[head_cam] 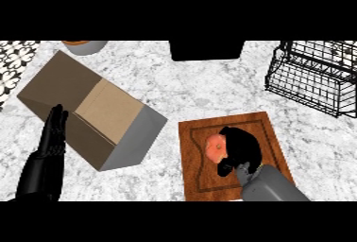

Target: Pick the squash from the cutting board and place it in the tiered basket

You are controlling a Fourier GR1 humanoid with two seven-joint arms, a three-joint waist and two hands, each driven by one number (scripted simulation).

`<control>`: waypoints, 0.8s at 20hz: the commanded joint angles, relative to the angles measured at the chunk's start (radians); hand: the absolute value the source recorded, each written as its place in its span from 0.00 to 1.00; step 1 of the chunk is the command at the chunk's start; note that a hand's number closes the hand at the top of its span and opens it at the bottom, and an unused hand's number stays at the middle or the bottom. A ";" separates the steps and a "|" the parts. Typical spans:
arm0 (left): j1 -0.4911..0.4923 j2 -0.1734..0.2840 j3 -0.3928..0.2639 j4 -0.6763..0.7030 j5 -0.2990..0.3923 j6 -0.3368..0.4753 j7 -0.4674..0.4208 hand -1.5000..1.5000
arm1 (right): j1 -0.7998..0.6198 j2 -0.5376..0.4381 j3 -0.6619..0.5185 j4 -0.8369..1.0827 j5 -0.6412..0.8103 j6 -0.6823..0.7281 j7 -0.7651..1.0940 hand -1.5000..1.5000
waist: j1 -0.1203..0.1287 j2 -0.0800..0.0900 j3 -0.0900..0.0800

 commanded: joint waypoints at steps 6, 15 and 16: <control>0.078 -0.033 -0.044 0.221 0.009 -0.017 0.086 0.50 | -0.048 0.021 0.045 0.055 0.091 -0.004 -0.024 1.00 | 0.011 0.030 -0.033; 0.137 -0.013 0.022 0.128 0.019 0.003 0.095 0.50 | 0.077 -0.441 -0.165 0.051 0.000 -0.006 -0.403 1.00 | -0.078 0.036 -0.027; 0.163 -0.018 0.013 0.123 0.033 -0.008 0.093 0.50 | 0.097 -0.466 -0.190 0.052 -0.013 -0.029 -0.446 1.00 | -0.075 0.031 -0.028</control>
